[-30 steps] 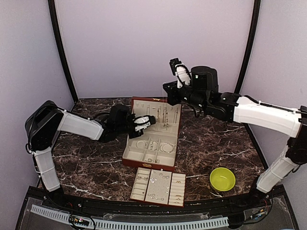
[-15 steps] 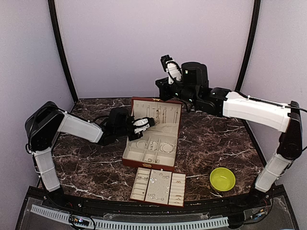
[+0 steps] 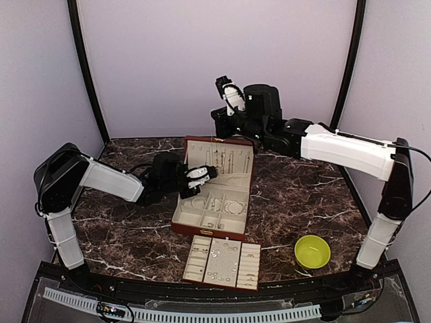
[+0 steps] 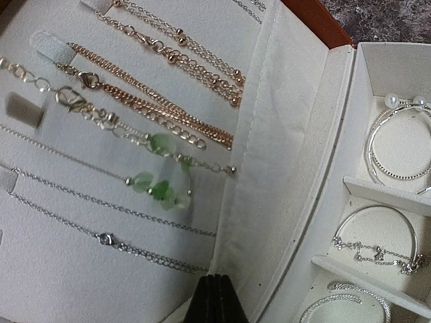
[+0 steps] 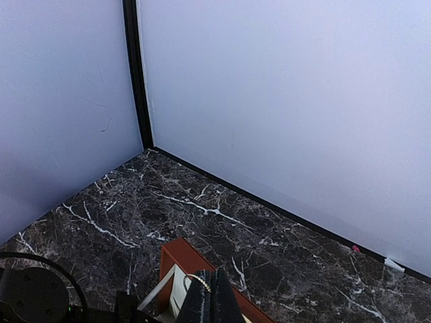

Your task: Organize the mixed jewelry

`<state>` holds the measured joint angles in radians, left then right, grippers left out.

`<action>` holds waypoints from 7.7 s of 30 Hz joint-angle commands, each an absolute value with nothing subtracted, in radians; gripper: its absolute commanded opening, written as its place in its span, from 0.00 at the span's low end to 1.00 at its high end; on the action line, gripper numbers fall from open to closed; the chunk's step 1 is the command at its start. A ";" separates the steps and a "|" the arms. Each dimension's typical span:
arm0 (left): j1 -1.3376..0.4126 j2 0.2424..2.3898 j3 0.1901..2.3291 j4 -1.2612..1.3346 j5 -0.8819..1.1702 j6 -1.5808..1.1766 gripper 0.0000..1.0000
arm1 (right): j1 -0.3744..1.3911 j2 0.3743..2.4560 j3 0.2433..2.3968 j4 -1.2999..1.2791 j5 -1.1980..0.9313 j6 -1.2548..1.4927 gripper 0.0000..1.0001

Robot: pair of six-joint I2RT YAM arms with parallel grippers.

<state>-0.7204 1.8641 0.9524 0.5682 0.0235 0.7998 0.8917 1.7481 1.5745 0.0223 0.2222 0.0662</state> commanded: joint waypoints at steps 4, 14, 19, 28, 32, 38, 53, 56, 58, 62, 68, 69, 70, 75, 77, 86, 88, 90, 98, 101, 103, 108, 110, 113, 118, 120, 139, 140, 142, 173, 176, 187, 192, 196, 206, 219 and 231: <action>-0.737 1.825 0.922 0.525 0.026 0.790 0.00 | 0.887 1.778 1.644 0.028 0.223 0.054 0.00; -0.740 1.824 0.921 0.533 0.025 0.791 0.00 | 0.887 1.810 1.646 0.025 0.230 0.048 0.00; -0.741 1.824 0.920 0.532 0.023 0.792 0.00 | 0.887 1.826 1.641 0.023 0.240 0.045 0.00; -0.743 1.824 0.918 0.532 0.022 0.792 0.00 | 0.885 1.845 1.685 0.022 0.270 0.037 0.00; -0.743 1.824 0.917 0.532 0.022 0.792 0.00 | 0.886 1.854 1.723 0.013 0.269 0.029 0.00; -0.745 1.825 0.916 0.529 0.019 0.795 0.00 | 0.886 1.866 1.759 0.006 0.274 0.012 0.00; -0.745 1.830 0.920 0.532 0.012 0.803 0.00 | 0.886 1.883 1.724 0.003 0.282 0.008 0.00; -0.745 1.830 0.921 0.532 0.012 0.806 0.00 | 0.886 1.879 1.703 0.003 0.277 0.016 0.00; -0.746 1.831 0.920 0.532 0.012 0.810 0.00 | 0.885 1.875 1.690 0.004 0.276 0.022 0.00; -0.745 1.832 0.920 0.531 0.012 0.812 0.00 | 0.885 1.863 1.662 0.003 0.273 0.028 0.00; -0.746 1.830 0.922 0.529 0.012 0.813 0.00 | 0.887 1.856 1.632 0.003 0.271 0.041 0.00; -0.746 1.830 0.922 0.529 0.012 0.813 0.00 | 0.886 1.857 1.629 0.003 0.272 0.043 0.00; -0.746 1.829 0.922 0.529 0.012 0.814 0.00 | 0.885 1.856 1.626 0.003 0.270 0.045 0.00; -0.746 1.829 0.922 0.528 0.012 0.815 0.00 | 0.886 1.848 1.606 0.004 0.267 0.056 0.00; -0.747 1.829 0.922 0.528 0.012 0.815 0.00 | 0.885 1.843 1.595 0.003 0.261 0.062 0.00; -0.747 1.829 0.920 0.528 -0.010 0.815 0.00 | 0.885 1.839 1.553 0.003 0.247 0.072 0.00; -0.746 1.829 0.919 0.528 -0.017 0.813 0.00 | 0.886 1.841 1.548 0.003 0.239 0.075 0.00; -0.747 1.828 0.917 0.530 -0.020 0.813 0.00 | 0.886 1.842 1.545 0.003 0.234 0.079 0.00; -0.749 1.825 0.909 0.535 -0.021 0.811 0.00 | 0.878 1.837 1.541 0.003 0.248 0.093 0.00; -0.750 1.824 0.903 0.539 -0.020 0.809 0.00 | 0.872 1.834 1.548 0.003 0.257 0.089 0.00; -0.752 1.823 0.900 0.542 -0.021 0.809 0.00 | 0.870 1.834 1.554 0.003 0.261 0.086 0.00; -0.754 1.818 0.895 0.545 -0.023 0.806 0.00 | 0.868 1.835 1.545 0.003 0.250 0.091 0.00; -0.756 1.817 0.893 0.547 -0.023 0.805 0.00 | 0.868 1.833 1.532 0.003 0.237 0.096 0.00; -0.756 1.816 0.893 0.549 -0.024 0.805 0.00 | 0.867 1.826 1.508 0.003 0.201 0.102 0.00; -0.756 1.816 0.890 0.555 -0.026 0.805 0.00 | 0.863 1.831 1.500 0.003 0.173 0.112 0.00; -0.757 1.816 0.888 0.556 -0.026 0.805 0.00 | 0.861 1.835 1.500 0.004 0.172 0.115 0.00; -0.761 1.801 0.889 0.599 -0.025 0.782 0.00 | 0.846 1.878 1.526 -0.064 0.183 0.142 0.00; -0.762 1.796 0.888 0.609 -0.024 0.780 0.00 | 0.845 1.877 1.527 -0.064 0.185 0.144 0.00; -0.761 1.787 0.886 0.620 -0.016 0.771 0.00 | 0.844 1.879 1.530 -0.067 0.188 0.146 0.00; -0.762 1.446 0.696 0.584 -0.096 0.010 0.51 | 0.842 1.921 1.600 -0.167 0.207 0.190 0.00; -0.761 1.408 0.674 0.563 -0.123 -0.038 0.53 | 0.842 1.933 1.631 -0.201 0.215 0.198 0.00; -0.761 1.378 0.625 0.548 -0.146 -0.113 0.54 | 0.842 1.968 1.704 -0.291 0.246 0.222 0.00; -0.760 1.374 0.617 0.551 -0.144 -0.119 0.54 | 0.842 1.986 1.739 -0.316 0.255 0.234 0.00; -0.760 1.365 0.608 0.549 -0.147 -0.122 0.55 | 0.842 1.989 1.749 -0.325 0.260 0.244 0.04; -0.760 1.390 0.582 0.552 -0.165 -0.141 0.55 | 0.842 1.984 1.761 -0.336 0.261 0.263 0.10; -0.760 1.387 0.568 0.560 -0.173 -0.187 0.55 | 0.843 1.933 1.737 -0.333 0.217 0.264 0.18; -0.698 1.229 0.635 0.336 -0.058 -0.279 0.71 | 0.837 1.714 1.618 -0.320 -0.099 0.077 0.77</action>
<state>-0.7429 1.2964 0.5892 0.4629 -0.1482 -0.2268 0.8478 1.8183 1.6440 -0.3634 -0.0040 0.1535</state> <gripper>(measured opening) 0.692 0.701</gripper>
